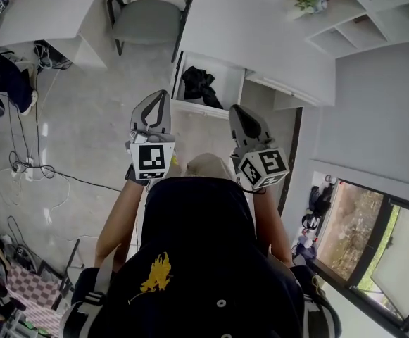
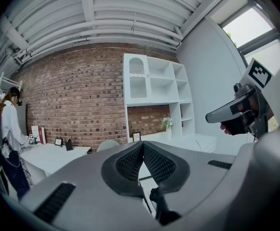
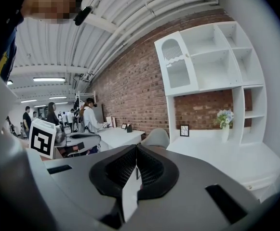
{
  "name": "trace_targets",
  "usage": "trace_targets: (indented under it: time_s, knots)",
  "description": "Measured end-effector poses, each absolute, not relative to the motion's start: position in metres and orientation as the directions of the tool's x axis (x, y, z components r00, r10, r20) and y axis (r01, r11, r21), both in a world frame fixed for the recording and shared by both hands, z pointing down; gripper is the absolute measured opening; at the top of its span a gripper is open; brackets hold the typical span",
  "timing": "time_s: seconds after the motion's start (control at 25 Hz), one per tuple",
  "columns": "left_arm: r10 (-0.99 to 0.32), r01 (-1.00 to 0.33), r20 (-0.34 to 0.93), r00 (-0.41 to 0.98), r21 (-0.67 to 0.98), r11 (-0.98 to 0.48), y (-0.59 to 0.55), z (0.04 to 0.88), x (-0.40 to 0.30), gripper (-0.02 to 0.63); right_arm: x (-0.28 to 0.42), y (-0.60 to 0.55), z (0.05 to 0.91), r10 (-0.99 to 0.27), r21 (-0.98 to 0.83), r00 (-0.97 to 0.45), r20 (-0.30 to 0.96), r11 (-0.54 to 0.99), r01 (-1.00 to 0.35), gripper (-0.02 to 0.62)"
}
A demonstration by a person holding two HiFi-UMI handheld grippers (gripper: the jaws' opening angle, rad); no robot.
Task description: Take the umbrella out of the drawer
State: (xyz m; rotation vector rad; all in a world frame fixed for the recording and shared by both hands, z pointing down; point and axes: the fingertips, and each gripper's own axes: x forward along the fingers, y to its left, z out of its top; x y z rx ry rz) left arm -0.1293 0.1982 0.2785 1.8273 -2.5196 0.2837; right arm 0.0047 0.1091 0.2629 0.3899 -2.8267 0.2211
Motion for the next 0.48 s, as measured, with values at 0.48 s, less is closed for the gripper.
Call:
trace_targets:
  time_s: [0.48]
  knots:
    - [-0.945, -0.948, 0.154, -0.29, -0.179, 0.262, 0.173, 0.279, -0.13, 0.017, 0.021, 0.072, 0.276, -0.294, -0.16, -0.91, 0.294, 0.923, -0.35, 0.026]
